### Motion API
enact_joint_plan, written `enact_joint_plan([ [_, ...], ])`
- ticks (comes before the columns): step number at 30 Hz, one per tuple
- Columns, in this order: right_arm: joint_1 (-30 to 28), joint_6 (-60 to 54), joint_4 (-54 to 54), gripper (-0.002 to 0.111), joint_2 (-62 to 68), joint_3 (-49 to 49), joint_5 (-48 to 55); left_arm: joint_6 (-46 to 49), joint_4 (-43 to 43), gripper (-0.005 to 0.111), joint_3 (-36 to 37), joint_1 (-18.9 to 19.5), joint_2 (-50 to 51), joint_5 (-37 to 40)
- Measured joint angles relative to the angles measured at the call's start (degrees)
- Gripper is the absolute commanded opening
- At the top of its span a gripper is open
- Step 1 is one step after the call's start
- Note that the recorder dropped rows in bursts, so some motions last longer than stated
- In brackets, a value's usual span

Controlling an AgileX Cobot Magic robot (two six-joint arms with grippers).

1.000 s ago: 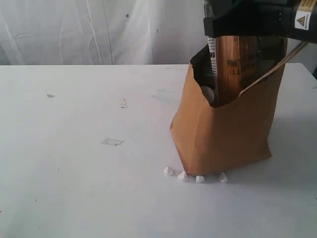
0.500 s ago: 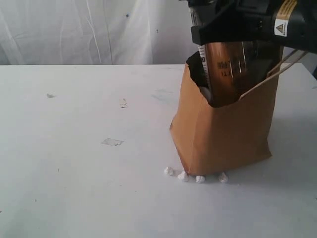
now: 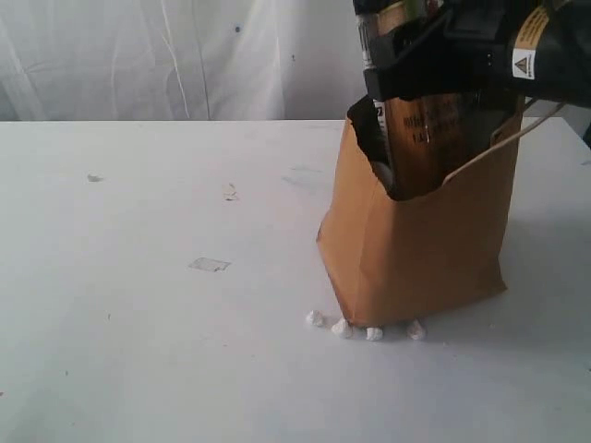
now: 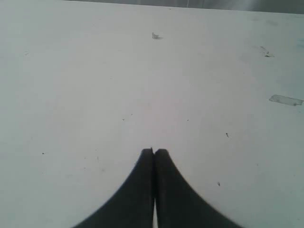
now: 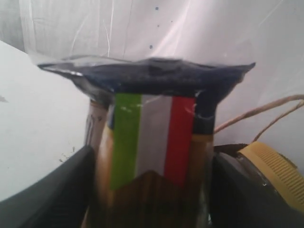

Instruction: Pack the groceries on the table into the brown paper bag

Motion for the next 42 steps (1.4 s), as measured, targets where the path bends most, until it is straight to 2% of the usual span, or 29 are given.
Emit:
enact_joint_plan([
  [11, 0.0, -0.1, 0.0, 0.062, -1.7, 0.0, -0.8, 0.0, 0.0, 0.000, 0.0, 0.0, 0.0, 0.0],
  [18, 0.0, -0.1, 0.0, 0.065, -2.4, 0.0, 5.7, 0.0, 0.0, 0.000, 0.0, 0.0, 0.0, 0.0],
  [42, 0.0, -0.1, 0.0, 0.065, -5.1, -2.1, 4.2, 0.0, 0.0, 0.000, 0.0, 0.0, 0.0, 0.0],
])
